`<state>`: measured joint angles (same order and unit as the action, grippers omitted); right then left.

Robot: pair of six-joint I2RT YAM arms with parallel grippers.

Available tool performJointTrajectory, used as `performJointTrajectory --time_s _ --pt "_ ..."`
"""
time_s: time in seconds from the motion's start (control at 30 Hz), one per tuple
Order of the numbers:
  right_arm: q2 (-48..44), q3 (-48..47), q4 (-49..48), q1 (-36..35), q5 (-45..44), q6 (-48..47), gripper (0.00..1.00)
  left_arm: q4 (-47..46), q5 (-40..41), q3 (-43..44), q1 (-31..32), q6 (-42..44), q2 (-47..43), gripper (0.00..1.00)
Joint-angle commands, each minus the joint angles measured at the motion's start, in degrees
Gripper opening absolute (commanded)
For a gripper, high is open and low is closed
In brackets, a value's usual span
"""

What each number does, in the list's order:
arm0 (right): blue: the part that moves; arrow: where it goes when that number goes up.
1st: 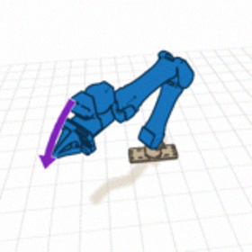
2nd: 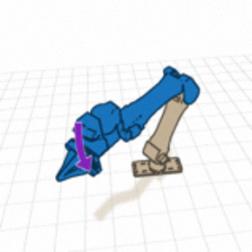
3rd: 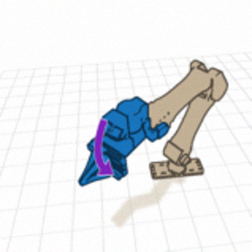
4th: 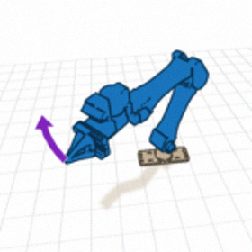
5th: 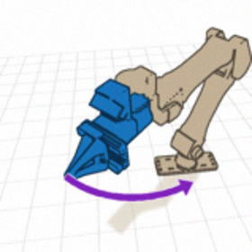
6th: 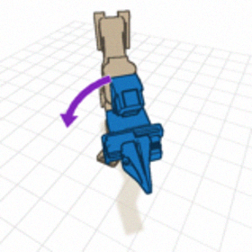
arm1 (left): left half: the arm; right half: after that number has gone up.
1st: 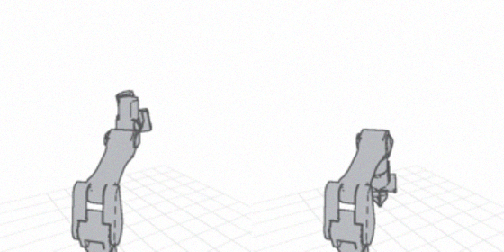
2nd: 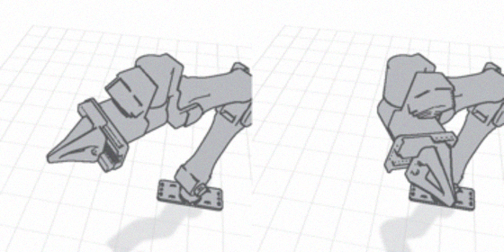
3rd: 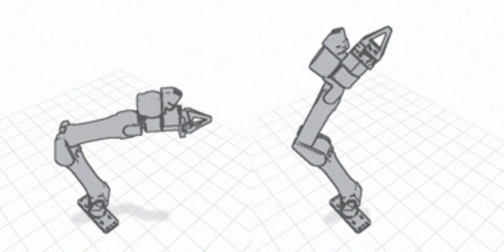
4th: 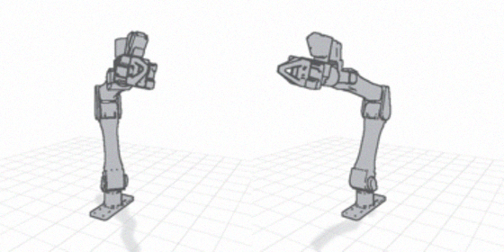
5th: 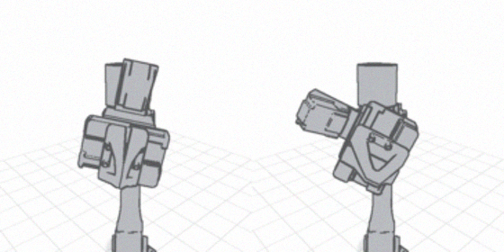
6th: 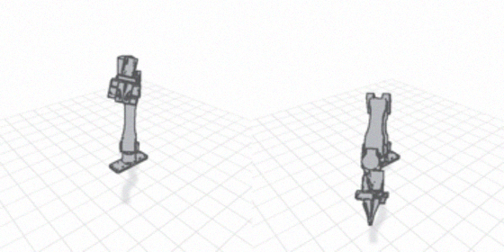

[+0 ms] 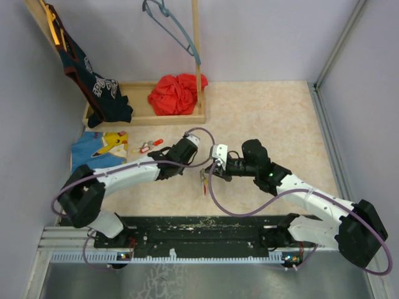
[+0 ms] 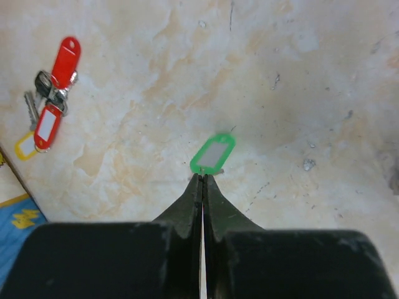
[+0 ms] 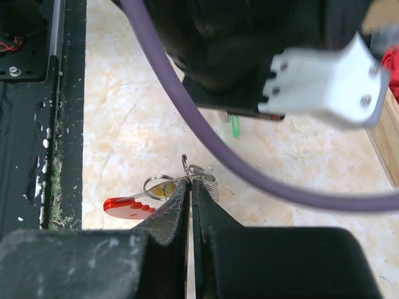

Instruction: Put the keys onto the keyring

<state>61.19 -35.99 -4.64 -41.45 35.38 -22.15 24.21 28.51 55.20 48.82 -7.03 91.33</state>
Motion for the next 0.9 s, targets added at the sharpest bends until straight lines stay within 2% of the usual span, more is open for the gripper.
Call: performJointTrajectory --time_s 0.0,0.17,0.4,0.47,0.57,0.87 --pt "-0.8 -2.0 -2.7 0.7 -1.6 1.4 0.0 -13.3 -4.3 -5.8 -0.6 5.3 -10.3 0.0" --pt "-0.5 -2.4 -2.5 0.7 -2.9 1.7 0.0 -28.3 -13.1 -14.7 -2.2 9.5 -20.2 0.0" --pt "-1.0 -2.0 -3.0 0.6 -0.9 -2.5 0.0 -45.2 -26.3 -25.9 -5.8 15.5 -29.2 0.0" --pt "-1.1 -1.4 -4.4 0.4 -0.4 -2.8 0.0 -49.5 -32.2 -28.8 -6.9 17.5 -31.3 0.0" --pt "-1.1 0.2 -8.6 -0.7 -1.2 -1.8 0.0 -52.9 -39.8 -31.5 -7.5 22.3 -33.6 0.0" --pt "-0.1 -3.4 2.4 -4.5 -13.2 -13.2 0.0 -61.8 -49.5 -39.3 -7.6 32.3 -37.7 0.0"
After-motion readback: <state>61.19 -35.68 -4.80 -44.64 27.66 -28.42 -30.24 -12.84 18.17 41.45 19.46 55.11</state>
